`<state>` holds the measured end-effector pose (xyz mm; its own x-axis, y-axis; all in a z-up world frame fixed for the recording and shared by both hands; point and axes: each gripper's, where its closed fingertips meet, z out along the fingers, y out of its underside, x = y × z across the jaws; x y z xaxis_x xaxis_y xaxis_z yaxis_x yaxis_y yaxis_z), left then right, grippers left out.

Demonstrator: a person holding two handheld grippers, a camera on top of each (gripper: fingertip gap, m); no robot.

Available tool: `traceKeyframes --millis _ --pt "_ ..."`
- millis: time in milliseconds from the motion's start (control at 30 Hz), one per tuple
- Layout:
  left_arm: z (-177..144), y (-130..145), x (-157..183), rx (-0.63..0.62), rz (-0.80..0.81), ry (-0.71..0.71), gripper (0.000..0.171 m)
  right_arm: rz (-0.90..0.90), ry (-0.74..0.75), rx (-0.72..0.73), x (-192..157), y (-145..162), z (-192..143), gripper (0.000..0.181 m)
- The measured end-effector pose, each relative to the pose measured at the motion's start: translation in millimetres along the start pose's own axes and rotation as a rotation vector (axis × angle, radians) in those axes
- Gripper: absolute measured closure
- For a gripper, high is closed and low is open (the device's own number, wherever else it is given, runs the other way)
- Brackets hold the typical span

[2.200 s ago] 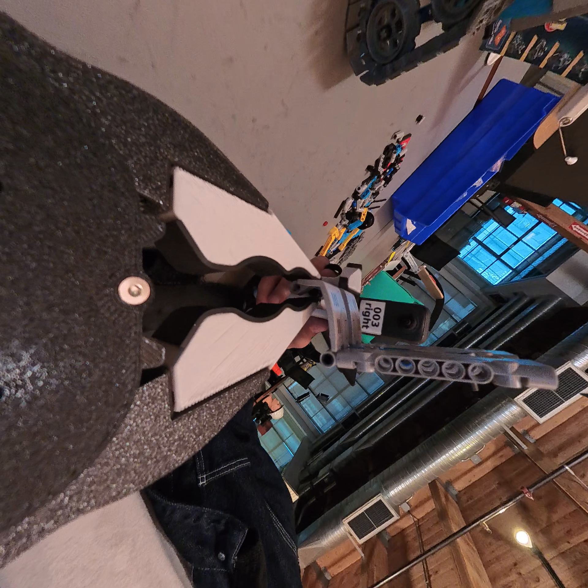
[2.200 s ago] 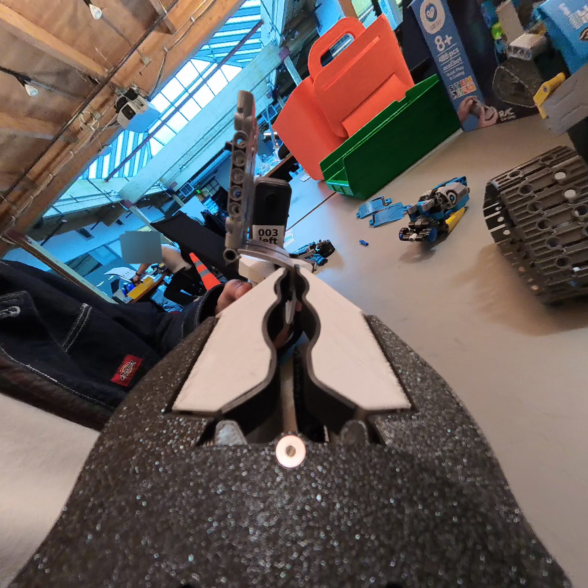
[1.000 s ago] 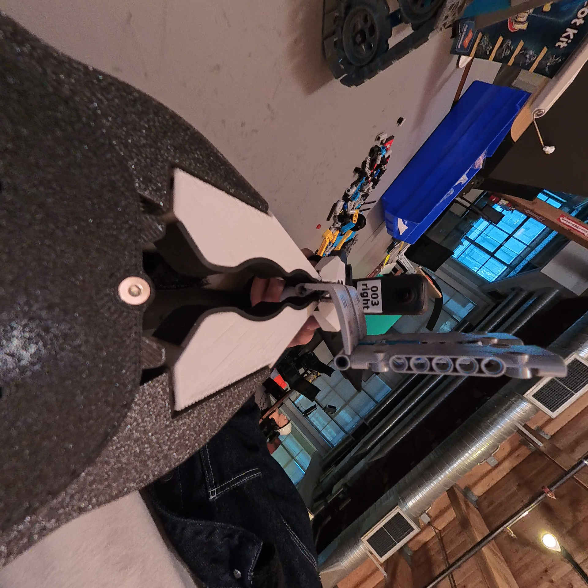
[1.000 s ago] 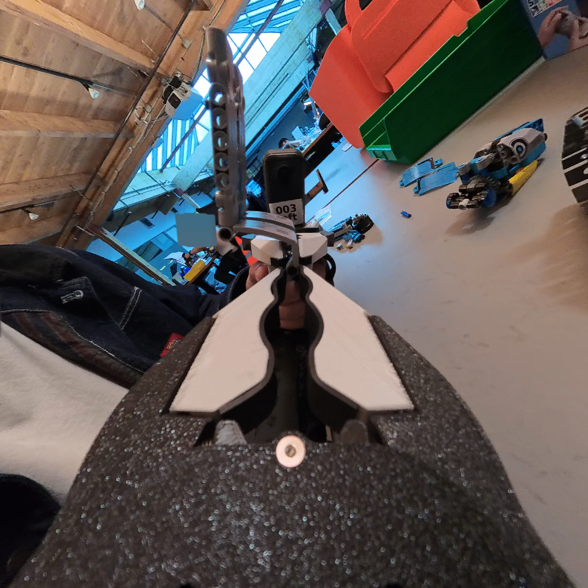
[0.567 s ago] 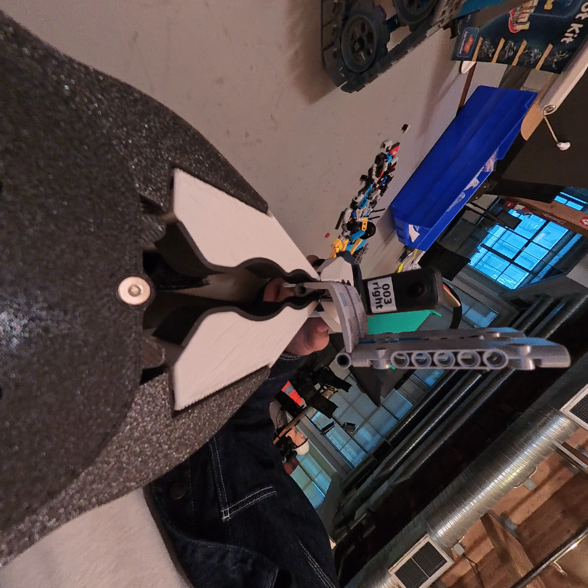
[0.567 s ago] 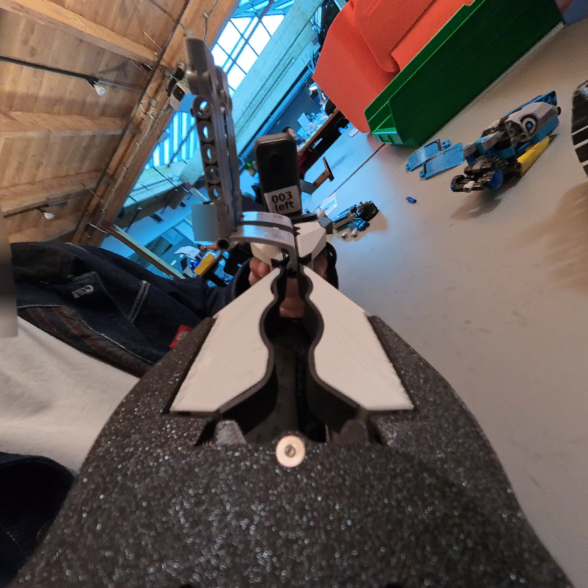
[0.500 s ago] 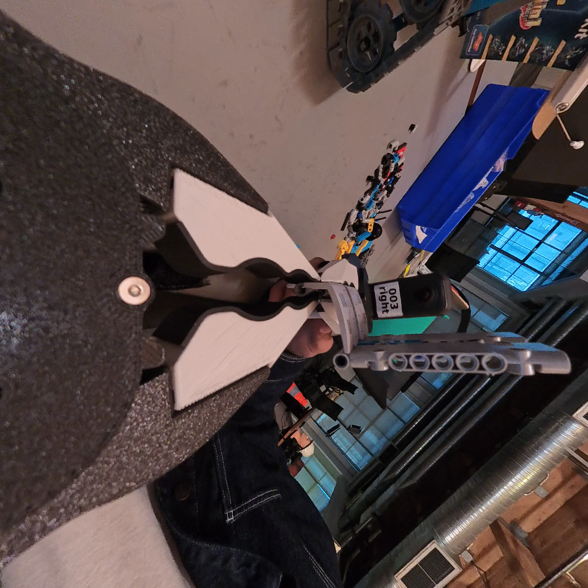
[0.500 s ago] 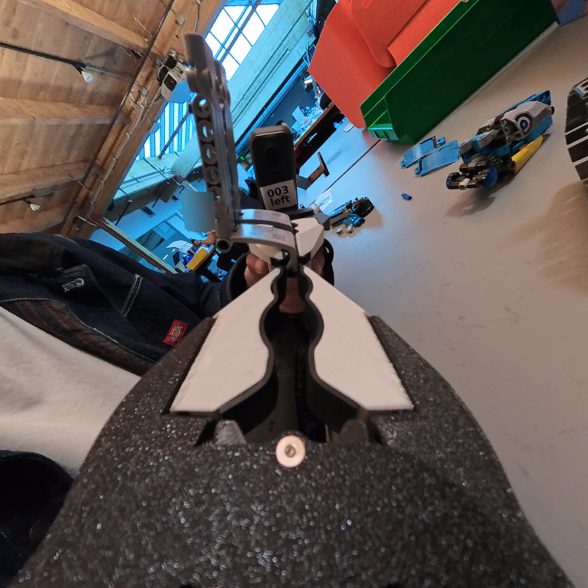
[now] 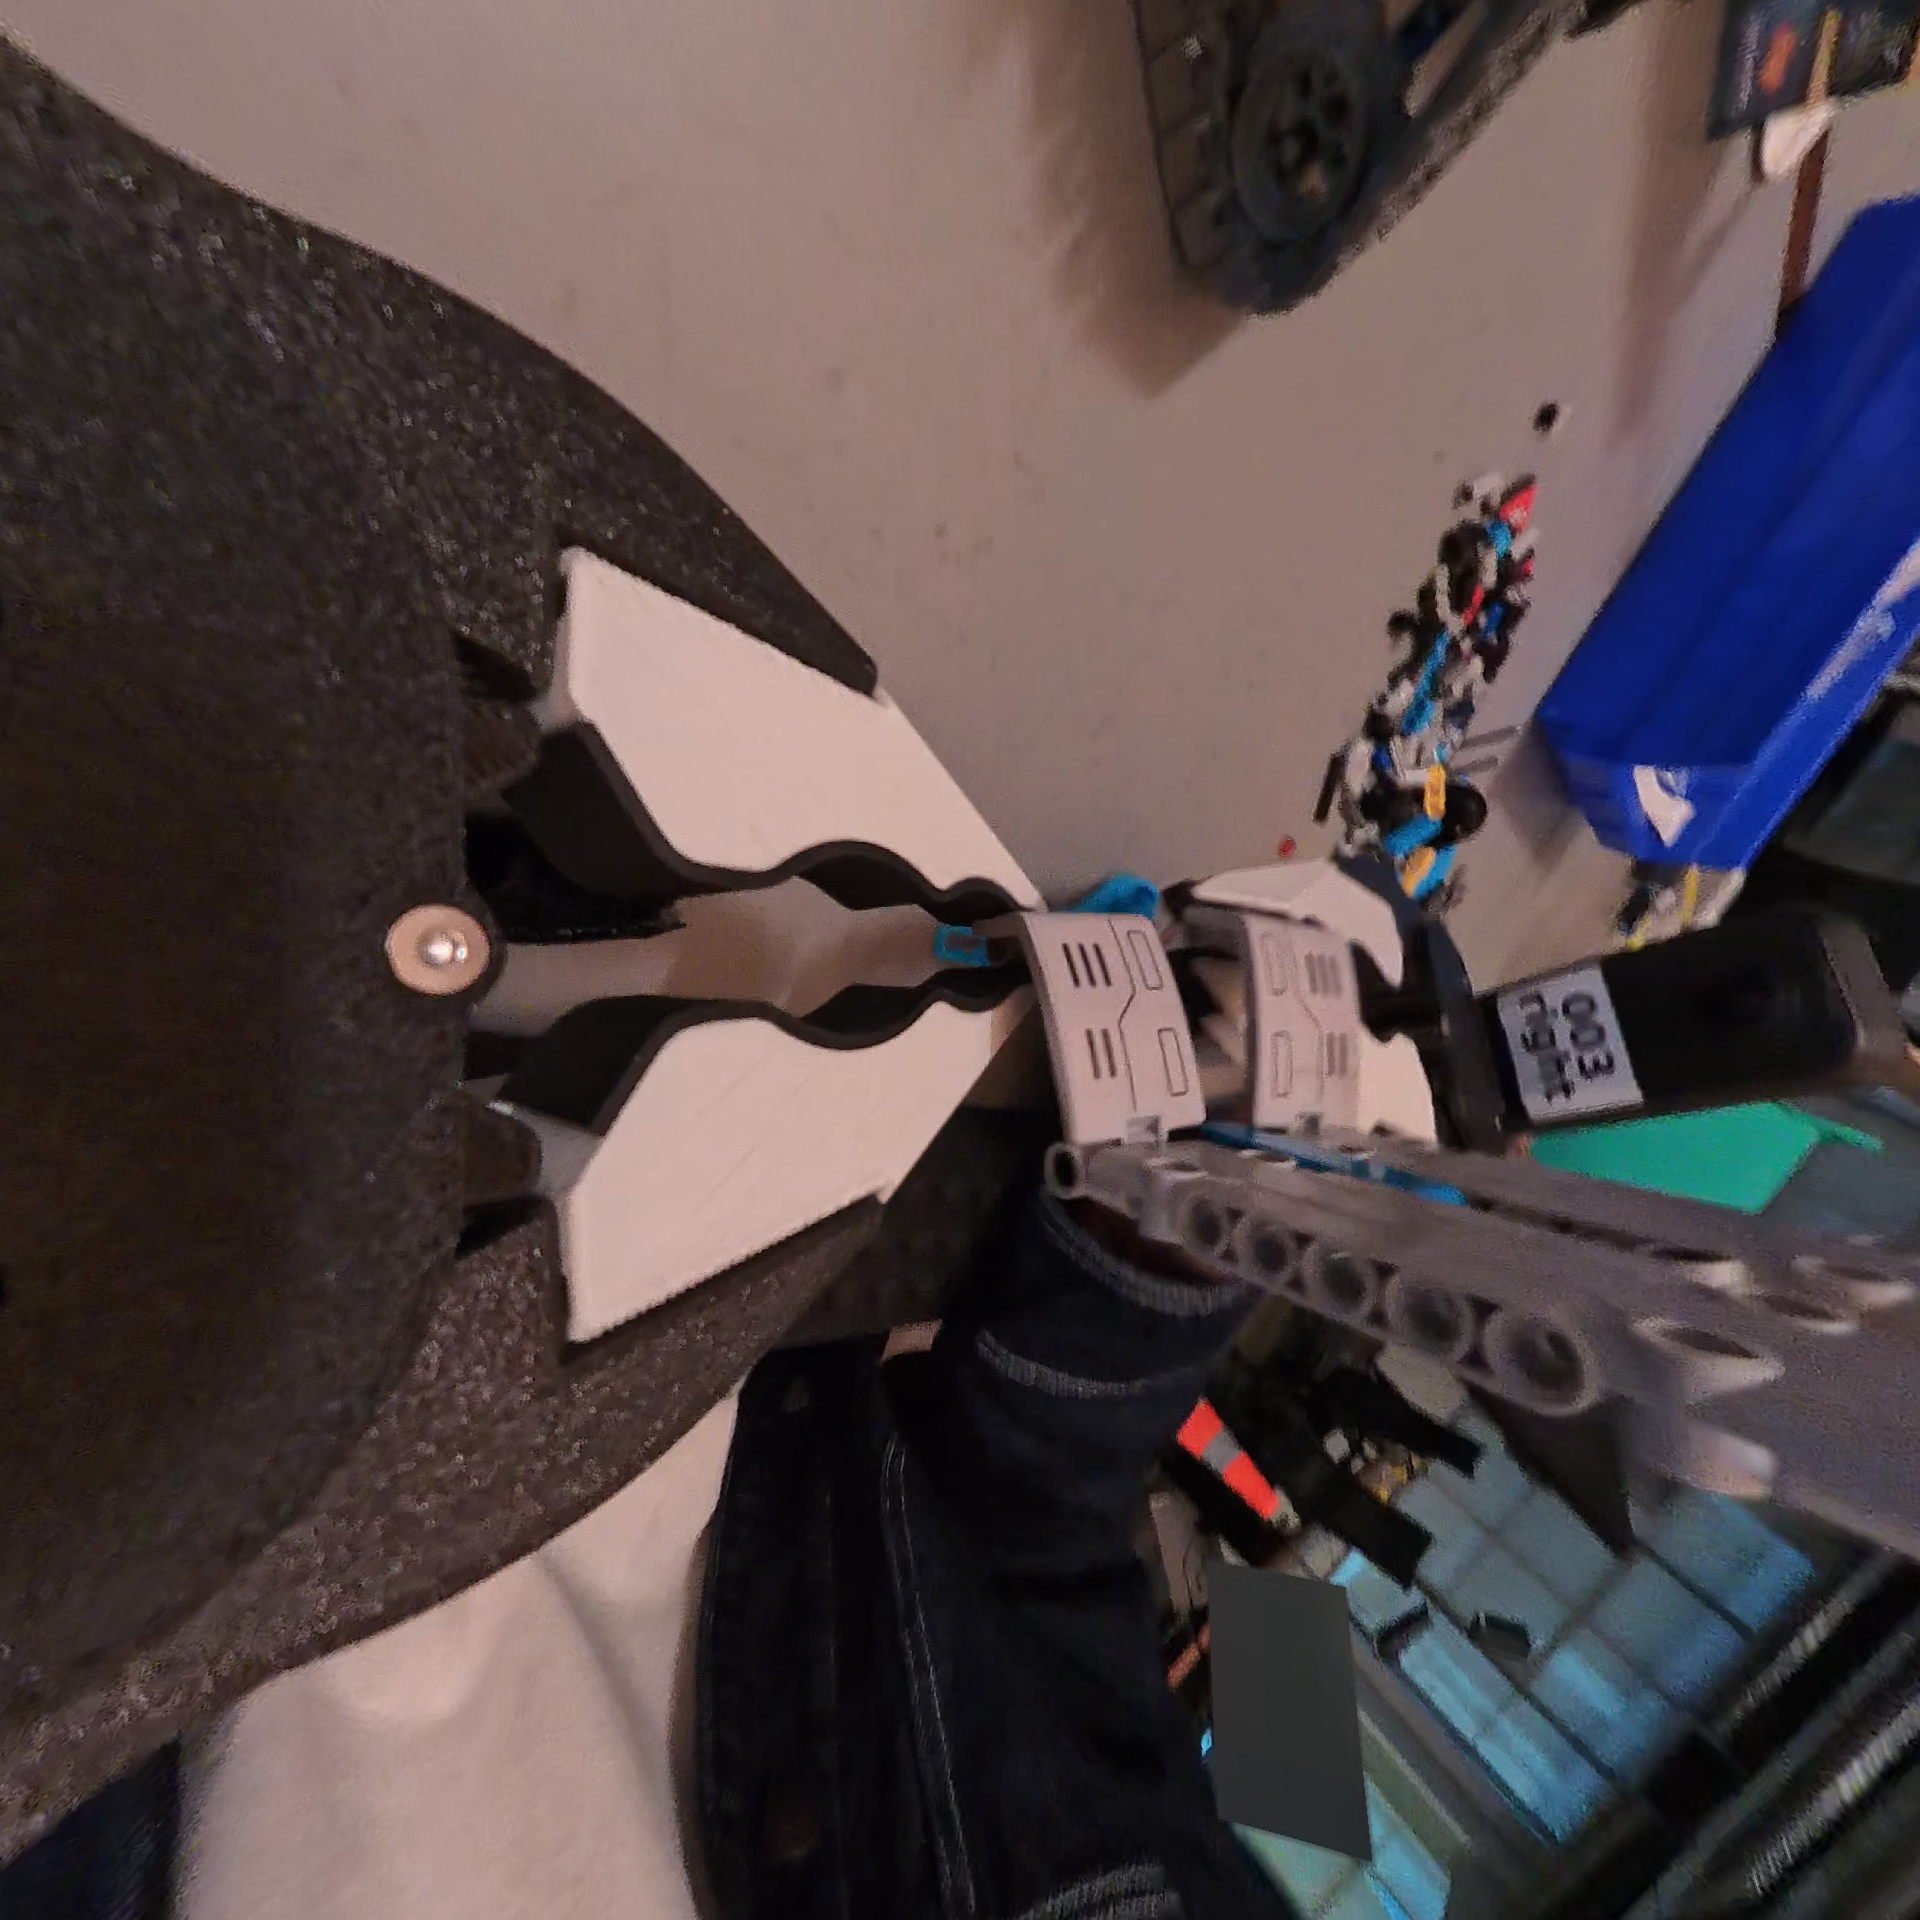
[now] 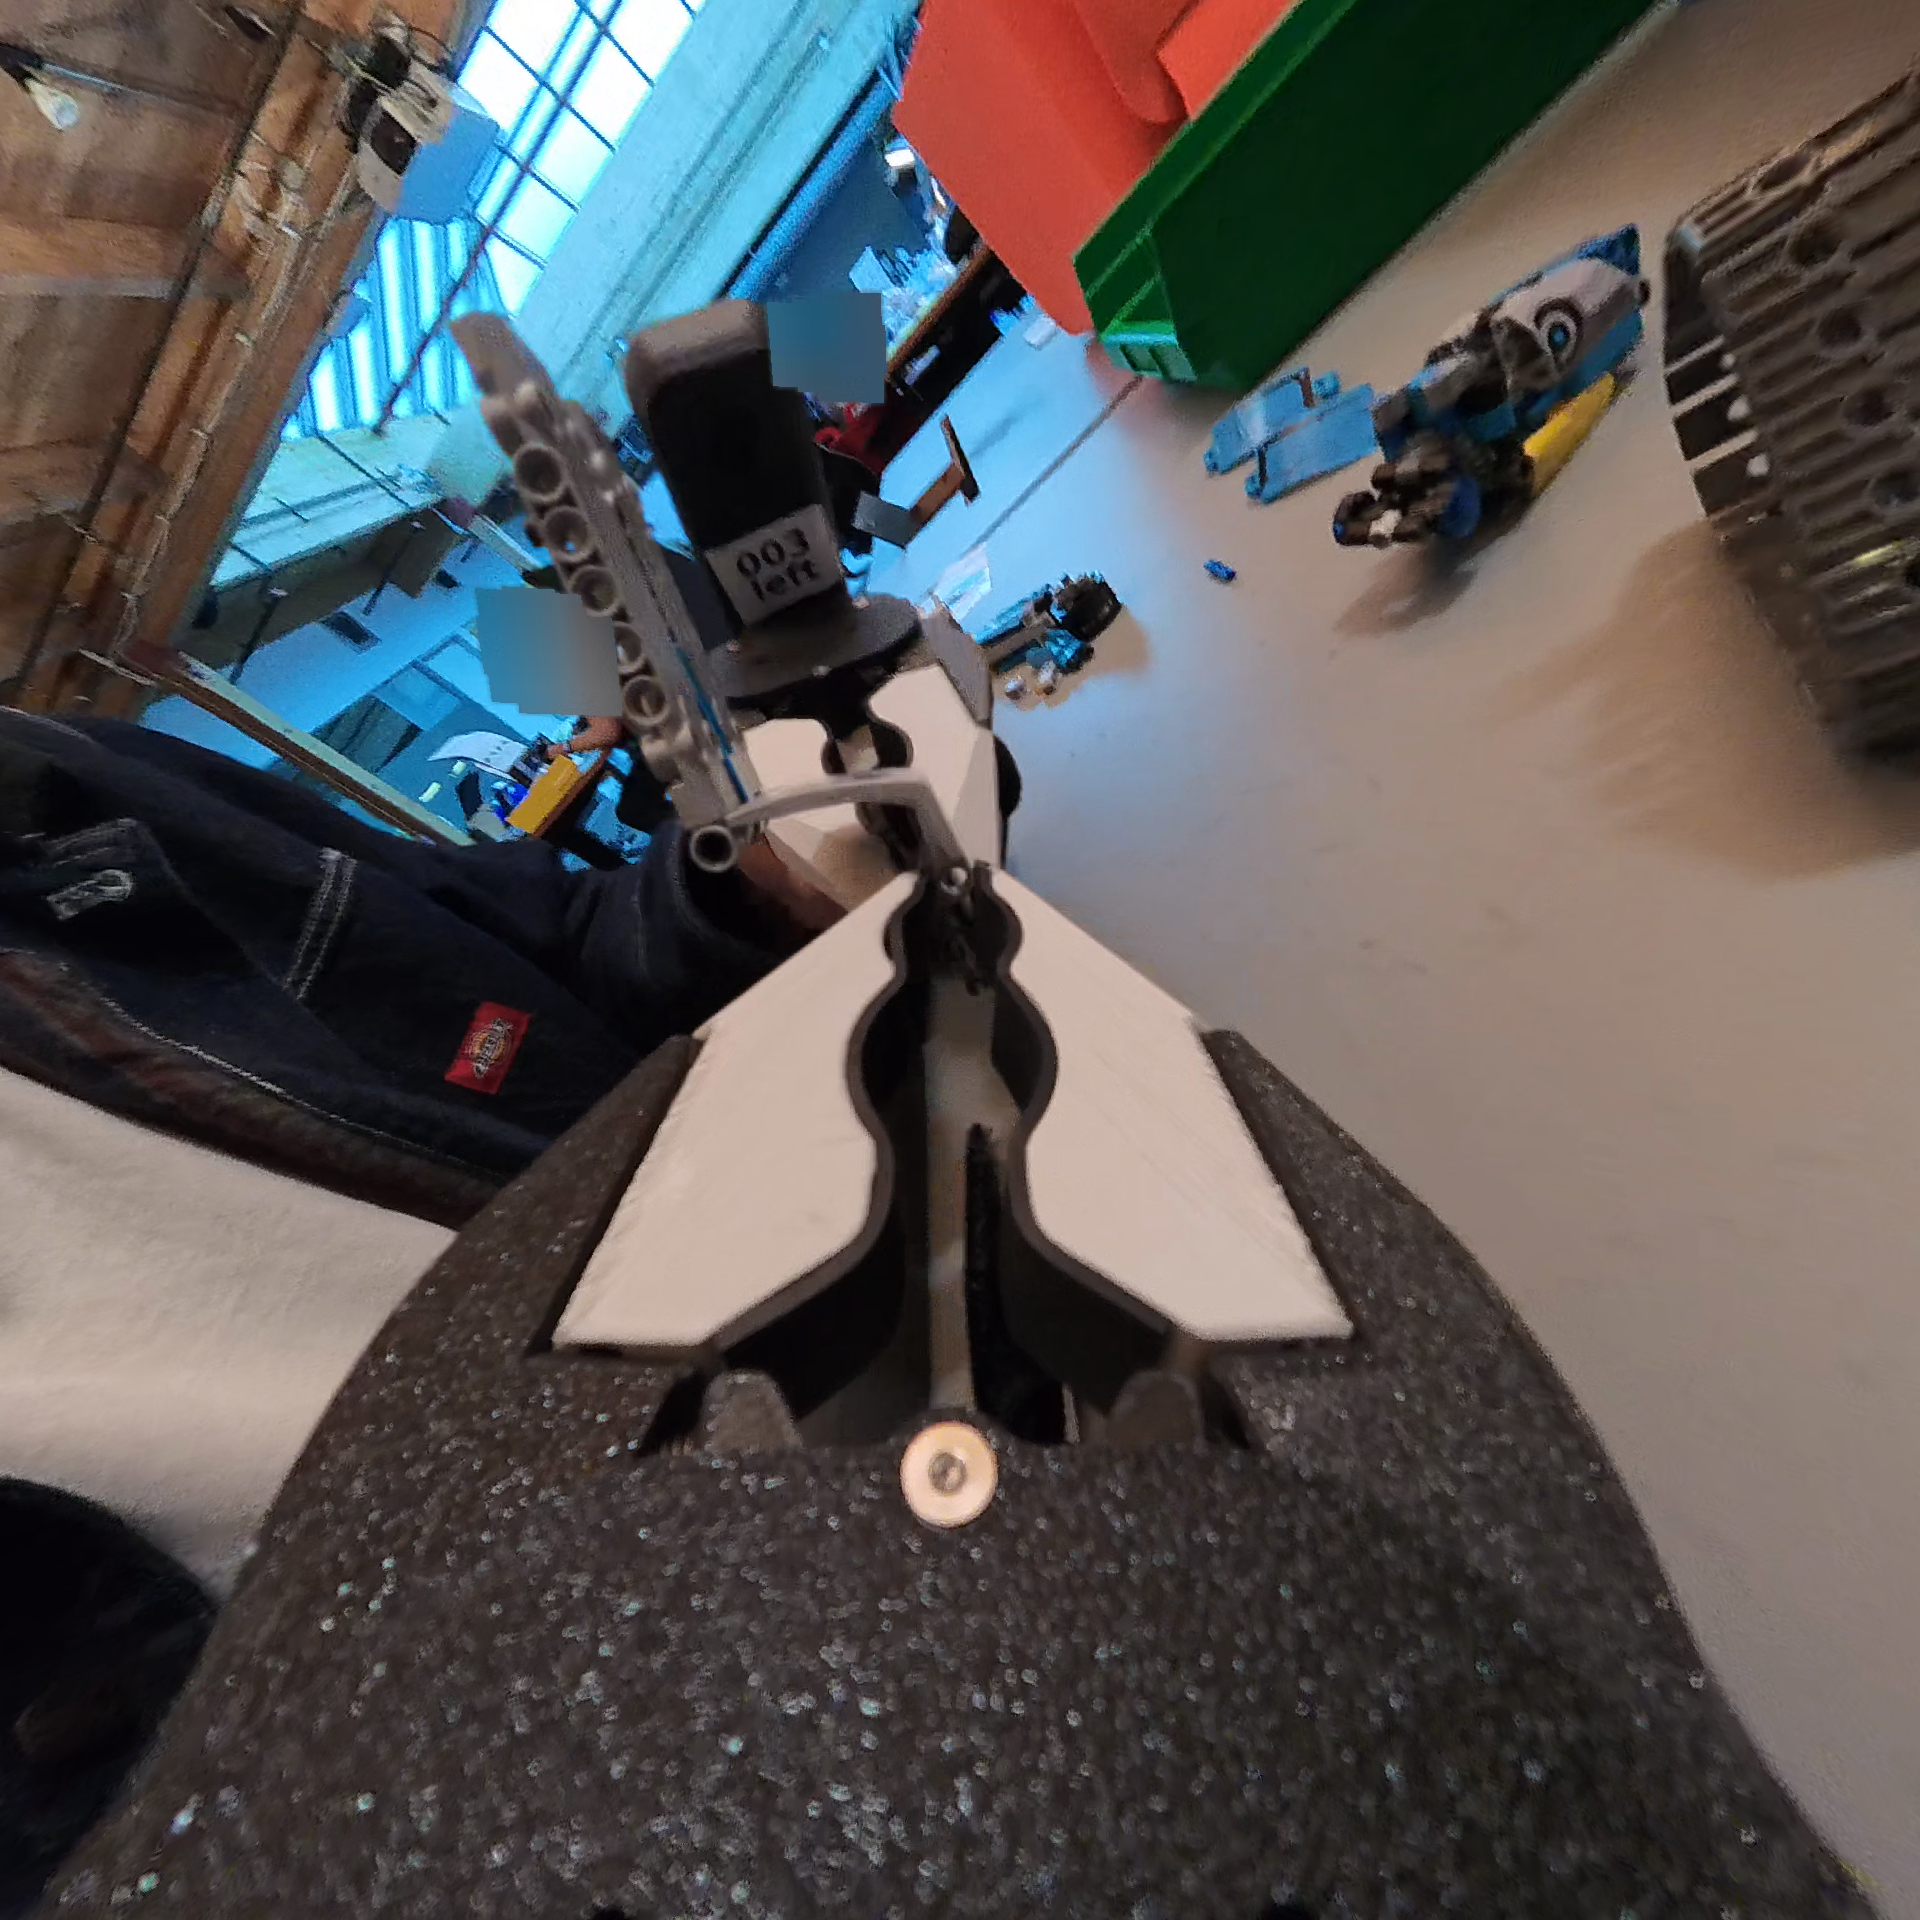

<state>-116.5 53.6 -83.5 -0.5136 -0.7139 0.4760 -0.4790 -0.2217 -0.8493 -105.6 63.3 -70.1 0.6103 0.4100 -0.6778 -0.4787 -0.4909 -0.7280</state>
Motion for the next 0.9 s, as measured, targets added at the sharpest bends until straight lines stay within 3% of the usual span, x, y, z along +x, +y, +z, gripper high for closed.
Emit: traceKeyframes --millis 133,233,367,433,533,600,767,900 --pt "3 0 -6 0.006 0.003 -0.044 0.163 0.038 0.007 -0.007 4 3 9 0.177" --pt "-1 -3 -15 0.03 -0.036 -0.08 0.137 0.082 -0.012 0.025 5 -1 5 0.177" --pt "-8 -11 -18 0.078 -0.055 -0.085 0.132 0.143 0.015 0.036 16 0 0 0.176" --pt "-13 -20 -16 0.121 -0.015 -0.098 0.134 0.132 0.013 0.006 13 5 4 0.176" --pt "-23 -31 -11 0.177 0.097 -0.123 0.158 0.066 0.026 -0.074 7 15 18 0.177" --pt "-31 -32 -11 0.174 0.136 -0.118 0.165 0.0 0.06 -0.095 5 15 27 0.179" --pt "-57 -37 -27 0.236 -0.025 -0.103 0.17 -0.035 0.07 -0.095 2 8 38 0.181" --pt "-102 -45 -41 0.284 -0.018 -0.193 0.17 -0.108 0.186 -0.175 15 19 46 0.164"
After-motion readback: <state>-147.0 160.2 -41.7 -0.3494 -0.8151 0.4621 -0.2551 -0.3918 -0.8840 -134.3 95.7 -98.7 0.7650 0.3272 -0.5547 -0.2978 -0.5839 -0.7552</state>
